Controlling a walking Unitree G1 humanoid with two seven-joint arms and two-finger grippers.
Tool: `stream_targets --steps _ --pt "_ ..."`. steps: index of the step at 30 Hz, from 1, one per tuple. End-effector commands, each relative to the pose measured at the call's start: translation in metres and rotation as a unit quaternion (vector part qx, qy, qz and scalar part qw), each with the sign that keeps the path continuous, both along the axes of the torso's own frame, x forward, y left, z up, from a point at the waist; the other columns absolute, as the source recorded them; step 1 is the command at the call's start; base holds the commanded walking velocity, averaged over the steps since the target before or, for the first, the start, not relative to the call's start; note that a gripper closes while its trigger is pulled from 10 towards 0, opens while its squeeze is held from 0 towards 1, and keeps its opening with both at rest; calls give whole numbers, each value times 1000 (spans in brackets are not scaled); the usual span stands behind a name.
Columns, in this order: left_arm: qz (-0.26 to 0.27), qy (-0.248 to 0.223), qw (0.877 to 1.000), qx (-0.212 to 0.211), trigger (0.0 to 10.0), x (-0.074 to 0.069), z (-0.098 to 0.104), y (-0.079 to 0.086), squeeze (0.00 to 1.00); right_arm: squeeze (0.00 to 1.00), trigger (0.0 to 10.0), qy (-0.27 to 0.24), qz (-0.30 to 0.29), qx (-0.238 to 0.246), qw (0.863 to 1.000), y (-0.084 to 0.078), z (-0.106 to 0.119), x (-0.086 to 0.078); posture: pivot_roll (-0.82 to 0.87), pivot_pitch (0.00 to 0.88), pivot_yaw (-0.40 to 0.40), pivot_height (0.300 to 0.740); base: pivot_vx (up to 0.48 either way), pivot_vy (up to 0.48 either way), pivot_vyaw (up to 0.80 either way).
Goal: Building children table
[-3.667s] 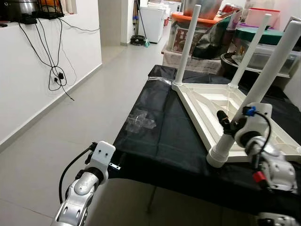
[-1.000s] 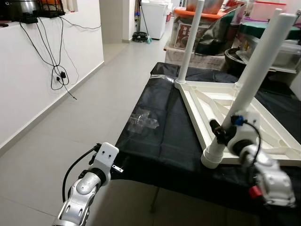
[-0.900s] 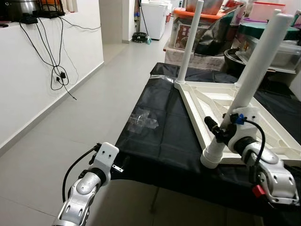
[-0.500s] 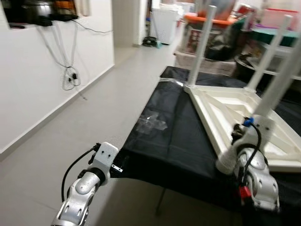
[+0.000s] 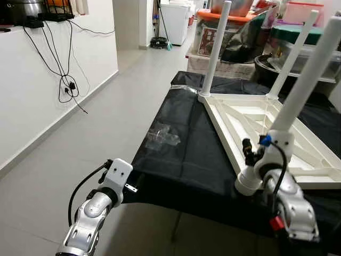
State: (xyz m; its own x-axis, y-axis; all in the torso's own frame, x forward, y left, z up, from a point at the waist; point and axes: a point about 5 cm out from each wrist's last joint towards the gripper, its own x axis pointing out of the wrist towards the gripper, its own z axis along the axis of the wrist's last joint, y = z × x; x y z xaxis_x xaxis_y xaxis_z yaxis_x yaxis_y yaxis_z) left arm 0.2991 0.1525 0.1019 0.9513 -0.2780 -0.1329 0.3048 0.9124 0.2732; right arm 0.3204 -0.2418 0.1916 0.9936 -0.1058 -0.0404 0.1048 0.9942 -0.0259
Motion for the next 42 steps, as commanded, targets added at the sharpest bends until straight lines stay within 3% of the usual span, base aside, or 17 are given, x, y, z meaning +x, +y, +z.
stream_targets --steps 1,2,6,7,8,9,13,16,20,21,25,26,29,30,38,39,42 --pt "-2 6 1000 -2 10000 0 -2 -1 0 0 10000 7 27 14 1000 -1 -4 1 93 0 -120 740 0 0 0" --pt "-2 6 1000 -5 10000 0 -3 -3 0 0 10000 19 102 11 995 -5 -5 0 84 0 -125 740 0 0 0" --pt "-3 6 1000 -7 10000 -1 -3 -4 0 0 9216 34 142 9 989 -3 -9 -2 71 0 -120 740 0 0 0" --pt "-7 8 1000 -7 10000 -2 -4 -6 0 0 4196 51 168 -11 984 0 -16 -4 64 0 -116 740 0 0 0" --pt "-7 8 1000 -7 10000 -2 -4 -6 0 0 4196 51 168 -11 984 0 -16 -4 64 0 -116 740 0 0 0" --pt "-10 8 1000 -8 10000 -2 -5 -7 0 0 0 71 138 -2 988 -3 -26 -4 52 0 -118 740 0 0 0" --pt "-11 9 1000 -8 10000 -2 -5 -7 0 0 0 57 -47 45 996 -17 -33 -3 47 0 -115 740 0 0 0" --pt "-10 9 1000 -8 10000 -3 -5 -7 0 0 0 43 -177 80 980 -21 -36 -12 49 0 -108 740 0 0 0" --pt "-13 9 1000 -4 10000 -2 -5 -6 0 0 0 55 -190 103 975 20 -39 -22 51 0 -104 740 0 0 0" --pt "-12 8 1000 -4 10000 -2 -4 -5 0 0 10000 20 -98 97 990 48 -30 -18 59 0 -98 740 0 0 0" --pt "-13 8 1000 -4 10000 -2 -4 -5 0 0 10000 10 -65 81 995 52 -27 -17 59 0 -98 740 0 0 0" --pt "-14 8 1000 -1 10000 -1 -3 -5 0 1000 10000 4 -57 79 995 41 -25 -14 78 0 -94 740 0 0 0" --pt "-16 8 1000 1 10000 0 -3 -4 0 1000 10000 -7 -57 81 995 29 -22 -11 80 0 -96 740 0 0 0" --pt "-13 6 1000 1 10000 1 -1 -3 0 0 10000 -10 -25 79 997 18 -16 -4 86 0 -100 740 0 0 0" --pt "-9 5 1000 0 10000 1 -1 -1 0 0 10000 -26 98 42 994 -6 7 5 88 0 -105 740 0 0 0" --pt "-9 5 1000 0 10000 1 -2 -1 0 0 980 -23 117 31 992 -10 9 6 96 0 -113 740 0 0 0" --pt "-8 5 1000 -1 10000 0 -1 -2 0 0 0 -11 140 22 990 -11 6 7 98 0 -113 740 0 0 0"
